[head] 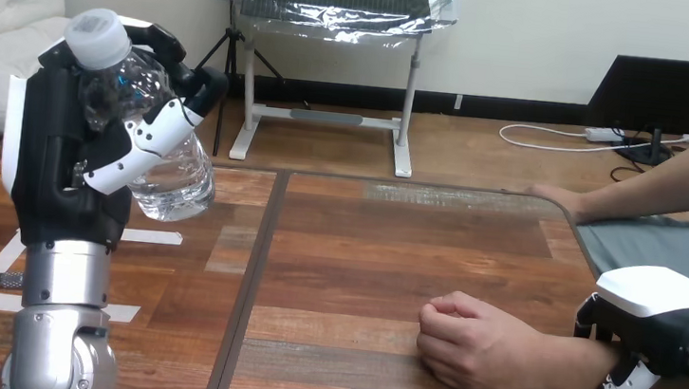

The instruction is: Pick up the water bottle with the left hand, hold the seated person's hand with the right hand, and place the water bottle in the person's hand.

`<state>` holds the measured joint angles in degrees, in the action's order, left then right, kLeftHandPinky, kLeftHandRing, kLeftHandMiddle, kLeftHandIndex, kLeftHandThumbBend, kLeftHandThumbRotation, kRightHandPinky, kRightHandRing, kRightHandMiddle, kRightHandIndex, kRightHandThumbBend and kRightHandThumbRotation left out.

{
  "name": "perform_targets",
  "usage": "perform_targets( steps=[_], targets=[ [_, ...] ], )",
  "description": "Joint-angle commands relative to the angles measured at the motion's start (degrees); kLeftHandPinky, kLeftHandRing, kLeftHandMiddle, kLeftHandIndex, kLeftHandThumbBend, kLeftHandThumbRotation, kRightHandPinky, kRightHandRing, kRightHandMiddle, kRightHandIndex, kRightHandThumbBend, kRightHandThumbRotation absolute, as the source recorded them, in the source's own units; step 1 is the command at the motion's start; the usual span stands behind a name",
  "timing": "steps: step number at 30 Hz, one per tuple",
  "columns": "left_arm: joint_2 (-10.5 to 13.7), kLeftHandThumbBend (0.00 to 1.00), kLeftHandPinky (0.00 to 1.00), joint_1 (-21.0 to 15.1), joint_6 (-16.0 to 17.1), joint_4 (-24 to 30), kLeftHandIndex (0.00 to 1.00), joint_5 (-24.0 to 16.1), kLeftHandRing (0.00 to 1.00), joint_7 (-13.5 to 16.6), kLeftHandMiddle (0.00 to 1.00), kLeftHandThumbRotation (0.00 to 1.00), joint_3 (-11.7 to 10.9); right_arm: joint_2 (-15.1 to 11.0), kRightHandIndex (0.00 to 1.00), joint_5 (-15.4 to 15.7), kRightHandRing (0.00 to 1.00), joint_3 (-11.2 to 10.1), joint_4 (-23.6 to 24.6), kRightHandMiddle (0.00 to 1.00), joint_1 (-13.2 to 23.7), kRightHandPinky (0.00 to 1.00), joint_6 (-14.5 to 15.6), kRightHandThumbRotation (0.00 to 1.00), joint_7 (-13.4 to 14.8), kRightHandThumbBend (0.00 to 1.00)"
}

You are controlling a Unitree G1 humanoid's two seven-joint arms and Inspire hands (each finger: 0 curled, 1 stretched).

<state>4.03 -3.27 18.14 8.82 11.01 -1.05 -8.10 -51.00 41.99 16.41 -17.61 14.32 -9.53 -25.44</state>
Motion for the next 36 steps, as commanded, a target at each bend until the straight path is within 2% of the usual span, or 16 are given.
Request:
perform_targets(
  steps=[1,11,20,27,36],
  targets=[
    [-0.36,0.66,0.24,-3.56,0.74,3.56,0.41,0.63,0.30,0.20,0.36,0.00,-0.52,4.17,0.60,0.62,0.51,3.79,-4.80,0.59,-3.17,0.36,0.59,0.34,0.29,0.97],
    [-0.09,0.65,0.24,-3.81,1.03,3.39,0.41,1.12,0.30,-0.19,0.36,0.00,-0.55,5.30,0.61,0.07,0.55,4.10,-5.48,0.62,-2.96,0.38,2.10,0.33,0.32,0.98],
    [0.01,0.64,0.24,-4.01,1.03,3.28,0.41,1.91,0.30,-0.60,0.36,0.00,-0.63,6.16,0.61,0.90,0.59,4.77,-4.96,0.65,-3.13,0.40,3.01,0.31,0.94,0.98],
    [0.12,0.64,0.24,-4.09,1.03,3.20,0.41,1.90,0.30,-0.58,0.36,0.00,-0.64,6.75,0.60,1.19,0.60,5.31,-4.30,0.66,-3.11,0.40,3.79,0.28,0.29,0.96],
    [0.04,0.64,0.23,-4.09,0.59,3.39,0.41,1.83,0.30,-0.43,0.36,0.00,-0.60,7.32,0.56,0.86,0.48,5.94,-5.05,0.57,-2.79,0.35,3.14,0.21,0.34,0.91]
  ],
)
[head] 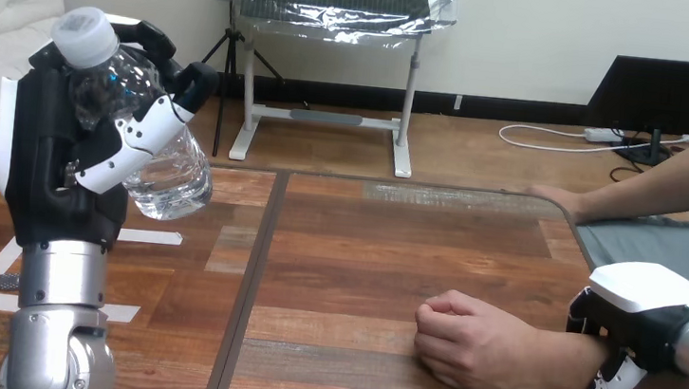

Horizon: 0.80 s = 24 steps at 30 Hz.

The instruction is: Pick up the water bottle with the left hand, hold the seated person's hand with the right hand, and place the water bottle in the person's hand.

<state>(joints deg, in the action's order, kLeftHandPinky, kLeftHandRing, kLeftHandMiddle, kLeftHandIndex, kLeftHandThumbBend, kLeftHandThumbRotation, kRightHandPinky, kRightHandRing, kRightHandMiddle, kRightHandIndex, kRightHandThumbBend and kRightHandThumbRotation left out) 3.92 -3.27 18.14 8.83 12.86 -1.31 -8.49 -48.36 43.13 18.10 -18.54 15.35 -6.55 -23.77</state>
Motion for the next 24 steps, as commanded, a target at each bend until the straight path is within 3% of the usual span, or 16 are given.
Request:
perform_targets(
  steps=[1,12,24],
  targets=[
    [0.15,0.64,0.23,-4.10,0.59,3.39,0.41,-0.05,0.29,-0.18,0.36,0.00,-0.20,4.73,0.56,-0.36,0.46,4.27,-4.13,0.56,-3.80,0.33,0.17,0.20,-1.43,0.90],
    [0.22,0.64,0.23,-4.30,0.59,3.42,0.41,-0.38,0.29,-0.07,0.36,0.00,-0.31,5.79,0.51,-1.26,0.32,4.19,-4.77,0.44,-3.29,0.23,0.86,0.11,-3.19,0.84],
    [0.15,0.64,0.23,-4.72,0.82,2.97,0.41,-0.10,0.29,-0.35,0.36,0.00,-0.42,6.59,0.47,-2.45,0.37,3.90,-5.76,0.47,-2.50,0.27,1.85,0.05,-5.20,0.82]
  ],
)
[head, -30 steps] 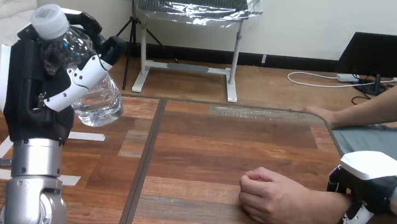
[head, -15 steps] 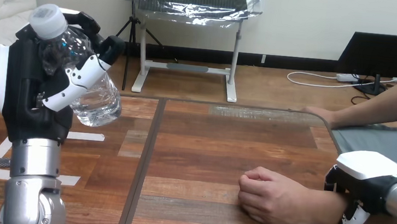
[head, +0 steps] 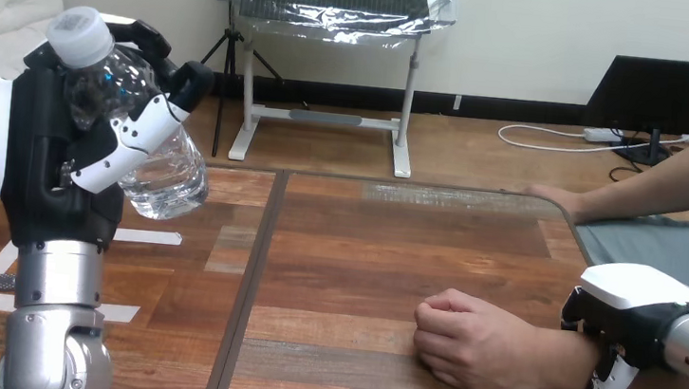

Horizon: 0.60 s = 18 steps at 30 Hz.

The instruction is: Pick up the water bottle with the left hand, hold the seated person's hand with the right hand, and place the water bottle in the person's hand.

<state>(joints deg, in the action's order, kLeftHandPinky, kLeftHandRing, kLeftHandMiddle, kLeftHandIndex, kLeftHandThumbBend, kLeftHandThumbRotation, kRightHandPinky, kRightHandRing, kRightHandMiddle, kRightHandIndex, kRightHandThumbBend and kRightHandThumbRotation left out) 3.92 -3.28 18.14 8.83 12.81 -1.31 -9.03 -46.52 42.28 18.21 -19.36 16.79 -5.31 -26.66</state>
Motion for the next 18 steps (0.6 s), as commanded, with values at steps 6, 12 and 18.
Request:
perform_targets(
  steps=[6,12,18],
  targets=[
    [-0.04,0.64,0.23,-4.69,0.42,3.25,0.41,0.02,0.30,-0.18,0.36,0.00,0.15,4.86,0.46,-2.50,0.38,3.53,-4.85,0.47,-3.86,0.27,0.87,0.03,-3.27,0.82],
    [-0.26,0.64,0.24,-4.93,0.40,3.06,0.41,0.02,0.30,-0.10,0.36,0.00,0.27,4.79,0.45,-3.17,0.34,3.53,-5.09,0.43,-3.57,0.25,0.95,0.01,-3.71,0.81],
    [-0.29,0.64,0.24,-5.23,0.98,2.45,0.41,-0.62,0.30,-0.16,0.36,0.00,0.29,4.91,0.42,-4.59,0.31,2.96,-5.10,0.40,-3.57,0.22,1.08,0.00,-4.22,0.81]
  ],
)
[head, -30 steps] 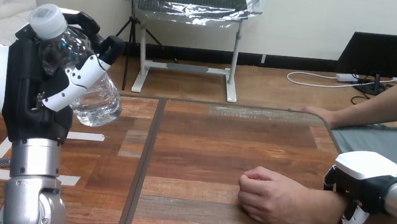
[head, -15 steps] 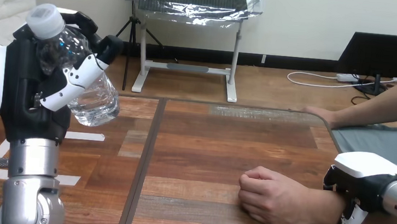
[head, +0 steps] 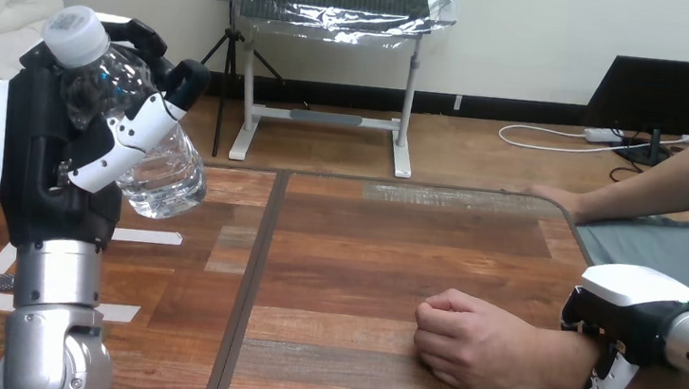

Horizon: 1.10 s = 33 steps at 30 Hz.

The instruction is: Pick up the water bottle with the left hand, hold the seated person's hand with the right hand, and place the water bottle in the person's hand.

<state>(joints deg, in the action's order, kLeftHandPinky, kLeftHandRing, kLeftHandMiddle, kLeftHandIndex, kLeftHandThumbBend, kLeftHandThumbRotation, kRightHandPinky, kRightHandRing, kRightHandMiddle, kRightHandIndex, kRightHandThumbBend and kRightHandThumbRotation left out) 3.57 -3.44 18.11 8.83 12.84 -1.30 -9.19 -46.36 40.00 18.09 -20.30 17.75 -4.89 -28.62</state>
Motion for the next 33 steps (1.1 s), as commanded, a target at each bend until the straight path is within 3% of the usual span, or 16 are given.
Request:
perform_targets(
  steps=[1,11,21,33],
  targets=[
    [0.06,0.64,0.24,-5.13,1.08,2.35,0.41,-0.76,0.30,-0.17,0.36,0.00,0.44,4.72,0.42,-2.48,0.31,3.01,-4.13,0.40,-4.50,0.22,0.60,0.00,-2.35,0.81],
    [0.25,0.63,0.24,-5.57,0.82,1.98,0.41,-1.41,0.30,-0.19,0.36,0.00,0.58,4.15,0.39,-5.40,0.28,1.43,-2.95,0.37,-4.60,0.21,0.06,0.00,-2.64,0.80],
    [0.13,0.63,0.24,-6.09,0.69,1.25,0.42,-2.93,0.30,0.15,0.36,0.00,0.69,3.19,0.39,-10.18,0.30,-1.91,-0.60,0.38,-4.47,0.22,-0.89,0.00,-3.42,0.79],
    [-0.03,0.62,0.24,-6.39,1.89,-0.82,0.42,-5.21,0.31,-0.15,0.37,0.00,1.29,2.07,0.28,-14.68,0.19,-6.30,2.48,0.26,-4.09,0.14,-2.08,0.00,-2.61,0.78]
  ],
)
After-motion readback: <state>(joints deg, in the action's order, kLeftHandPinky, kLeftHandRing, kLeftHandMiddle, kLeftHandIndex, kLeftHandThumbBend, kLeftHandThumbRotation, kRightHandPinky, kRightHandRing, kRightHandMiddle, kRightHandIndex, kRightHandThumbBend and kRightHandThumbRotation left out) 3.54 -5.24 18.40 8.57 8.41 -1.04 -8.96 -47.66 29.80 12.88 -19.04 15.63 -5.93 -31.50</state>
